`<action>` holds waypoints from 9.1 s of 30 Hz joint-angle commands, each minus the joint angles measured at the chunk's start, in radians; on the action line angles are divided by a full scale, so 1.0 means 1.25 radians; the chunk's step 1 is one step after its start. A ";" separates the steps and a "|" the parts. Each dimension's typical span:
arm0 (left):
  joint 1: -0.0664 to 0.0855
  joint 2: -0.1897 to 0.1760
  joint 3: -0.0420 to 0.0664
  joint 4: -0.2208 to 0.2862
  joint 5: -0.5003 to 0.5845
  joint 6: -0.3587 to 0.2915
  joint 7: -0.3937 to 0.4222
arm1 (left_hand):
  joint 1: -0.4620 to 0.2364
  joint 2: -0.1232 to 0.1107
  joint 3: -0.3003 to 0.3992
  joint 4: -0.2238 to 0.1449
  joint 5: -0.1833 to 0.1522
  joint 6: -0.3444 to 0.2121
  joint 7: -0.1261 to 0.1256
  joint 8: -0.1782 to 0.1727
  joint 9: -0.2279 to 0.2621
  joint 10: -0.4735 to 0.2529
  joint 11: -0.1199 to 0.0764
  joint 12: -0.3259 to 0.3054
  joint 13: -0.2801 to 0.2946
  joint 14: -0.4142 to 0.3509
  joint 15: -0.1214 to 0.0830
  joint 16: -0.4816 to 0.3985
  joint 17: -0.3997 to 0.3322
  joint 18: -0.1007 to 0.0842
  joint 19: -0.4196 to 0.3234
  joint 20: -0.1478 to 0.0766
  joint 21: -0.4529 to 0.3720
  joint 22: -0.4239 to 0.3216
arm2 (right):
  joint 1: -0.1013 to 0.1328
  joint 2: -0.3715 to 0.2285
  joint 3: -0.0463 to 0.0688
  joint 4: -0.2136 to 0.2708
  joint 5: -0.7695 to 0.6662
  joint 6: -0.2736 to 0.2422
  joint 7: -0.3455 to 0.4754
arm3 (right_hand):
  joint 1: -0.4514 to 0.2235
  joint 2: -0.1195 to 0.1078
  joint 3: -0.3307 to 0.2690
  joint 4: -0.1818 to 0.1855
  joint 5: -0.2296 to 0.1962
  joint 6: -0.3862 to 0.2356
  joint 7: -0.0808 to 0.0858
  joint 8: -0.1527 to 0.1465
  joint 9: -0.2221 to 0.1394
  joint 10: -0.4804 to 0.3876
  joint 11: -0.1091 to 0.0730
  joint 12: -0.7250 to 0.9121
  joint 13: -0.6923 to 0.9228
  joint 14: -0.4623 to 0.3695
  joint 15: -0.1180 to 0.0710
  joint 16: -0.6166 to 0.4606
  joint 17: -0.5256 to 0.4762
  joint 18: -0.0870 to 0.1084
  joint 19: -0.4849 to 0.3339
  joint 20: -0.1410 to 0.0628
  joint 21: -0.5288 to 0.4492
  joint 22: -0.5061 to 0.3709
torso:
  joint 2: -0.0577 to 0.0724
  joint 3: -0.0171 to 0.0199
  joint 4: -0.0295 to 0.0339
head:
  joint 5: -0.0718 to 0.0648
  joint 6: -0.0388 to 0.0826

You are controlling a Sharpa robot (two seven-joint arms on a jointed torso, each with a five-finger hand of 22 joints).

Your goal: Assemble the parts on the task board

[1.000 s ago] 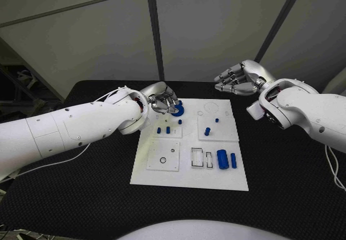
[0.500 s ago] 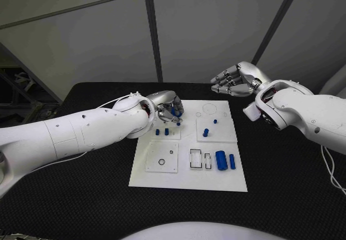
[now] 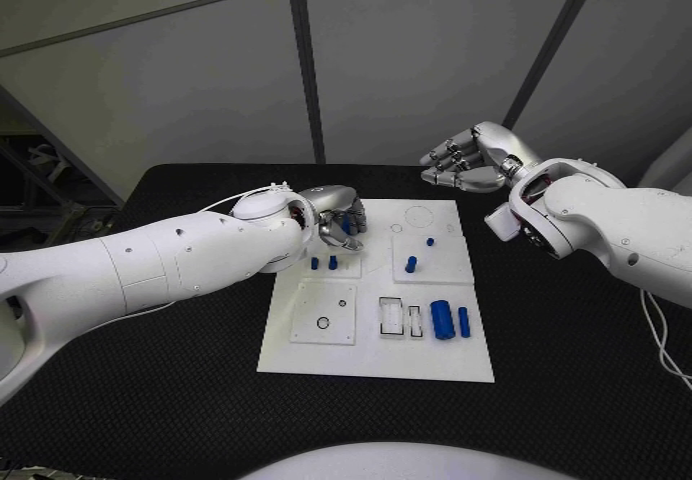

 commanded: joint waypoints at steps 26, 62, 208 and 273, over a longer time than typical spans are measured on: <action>-0.006 0.024 0.000 -0.032 -0.021 0.067 -0.011 | 0.040 0.037 0.046 -0.013 0.002 0.046 0.007 -0.018 -0.021 0.050 -0.011 -0.014 -0.033 0.068 -0.011 0.123 0.083 -0.018 0.059 -0.007 0.132 0.098 | 0.001 0.004 0.000 0.002 0.001 0.002 0.005 | -0.001 0.003 0.001 -0.004 0.006 -0.001 0.005 -0.005 0.001 -0.002 0.005 -0.005 -0.001 0.000 0.003 -0.004 -0.001 0.010 0.005 0.000 -0.005 -0.001 | 0.000 0.0004 0.0006 | 0.000 -0.005; -0.011 0.021 0.000 -0.031 -0.015 0.046 0.004 | 0.050 0.049 0.122 -0.043 -0.004 0.100 0.008 -0.031 -0.035 0.109 -0.019 -0.045 -0.058 0.119 -0.020 0.192 0.140 -0.029 0.085 -0.017 0.216 0.171 | 0.001 0.002 0.000 0.005 0.001 0.004 0.005 | 0.001 0.005 0.003 -0.005 0.012 0.000 0.005 -0.005 0.001 -0.001 0.005 -0.005 -0.001 0.000 0.003 -0.005 -0.002 0.010 0.007 -0.001 -0.007 -0.003 | -0.001 -0.0002 0.0019 | 0.000 -0.005; -0.050 -0.114 0.084 0.041 0.025 0.099 -0.035 | -0.011 0.002 0.138 -0.048 -0.007 -0.009 0.022 -0.143 -0.060 0.111 -0.007 -0.112 -0.076 0.102 -0.009 0.196 0.092 -0.024 0.067 -0.007 0.185 0.179 | 0.001 -0.006 0.000 -0.007 -0.088 0.042 -0.049 | 0.009 -0.001 0.008 -0.015 0.014 0.000 0.005 -0.006 0.002 -0.030 0.009 -0.020 -0.005 0.018 0.000 -0.001 -0.001 0.011 0.025 -0.004 -0.010 -0.007 | -0.001 -0.0005 0.0013 | 0.007 -0.006; -0.070 -0.355 0.113 0.297 0.969 -0.074 0.330 | 0.000 0.034 0.128 -0.056 -0.007 0.089 0.033 -0.099 -0.056 0.128 -0.002 -0.086 -0.062 -0.085 -0.006 -0.024 -0.290 0.000 -0.033 -0.004 -0.026 0.071 | -0.083 0.028 -0.033 -0.006 -0.691 0.138 -0.196 | 0.008 -0.014 0.112 -0.089 -0.077 0.059 -0.021 -0.049 0.006 0.057 -0.027 -0.133 0.004 0.282 -0.073 0.995 0.753 -0.043 0.298 -0.092 0.724 0.650 | 0.000 -0.0006 0.0015 | -0.038 0.013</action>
